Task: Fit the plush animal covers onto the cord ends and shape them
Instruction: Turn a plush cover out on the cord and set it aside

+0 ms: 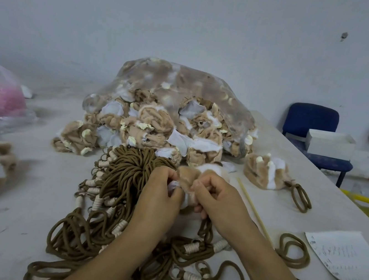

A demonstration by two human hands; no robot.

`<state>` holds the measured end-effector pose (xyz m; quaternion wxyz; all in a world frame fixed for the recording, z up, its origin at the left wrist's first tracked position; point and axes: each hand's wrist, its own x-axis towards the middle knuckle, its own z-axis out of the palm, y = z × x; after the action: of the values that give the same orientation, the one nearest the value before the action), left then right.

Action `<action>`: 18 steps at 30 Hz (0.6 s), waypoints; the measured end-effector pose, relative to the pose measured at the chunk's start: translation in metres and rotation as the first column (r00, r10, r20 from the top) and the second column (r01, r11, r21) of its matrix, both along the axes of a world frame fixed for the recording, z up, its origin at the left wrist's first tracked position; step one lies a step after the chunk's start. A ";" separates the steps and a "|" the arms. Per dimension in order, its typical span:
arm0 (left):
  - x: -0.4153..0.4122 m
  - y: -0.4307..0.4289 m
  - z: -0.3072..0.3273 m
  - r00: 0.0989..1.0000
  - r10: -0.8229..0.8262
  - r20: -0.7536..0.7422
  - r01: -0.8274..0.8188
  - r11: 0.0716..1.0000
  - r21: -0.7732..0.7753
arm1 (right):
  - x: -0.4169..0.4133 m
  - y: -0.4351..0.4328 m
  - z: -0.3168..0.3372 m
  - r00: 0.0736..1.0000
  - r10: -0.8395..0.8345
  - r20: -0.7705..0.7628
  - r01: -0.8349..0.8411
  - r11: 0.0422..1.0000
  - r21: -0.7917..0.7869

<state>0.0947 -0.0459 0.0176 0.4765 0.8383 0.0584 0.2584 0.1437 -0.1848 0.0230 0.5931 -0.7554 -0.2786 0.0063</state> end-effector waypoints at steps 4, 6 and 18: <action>0.002 0.003 0.000 1.000 -0.014 -0.007 0.013 0.997 -0.075 | 0.004 -0.004 -0.003 0.999 0.043 -0.021 -0.042 0.998 0.048; 0.002 0.004 0.000 0.999 -0.032 -0.015 0.030 0.992 -0.121 | 0.006 -0.006 -0.005 1.000 0.023 -0.020 -0.023 1.000 -0.018; -0.009 -0.013 0.008 0.964 -0.165 0.210 0.163 0.986 0.027 | 0.007 -0.009 -0.006 0.976 -0.079 -0.202 0.099 0.991 0.093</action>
<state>0.0855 -0.0587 0.0252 0.4956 0.8102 -0.0634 0.3064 0.1505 -0.1943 0.0175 0.6554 -0.7314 -0.1841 0.0404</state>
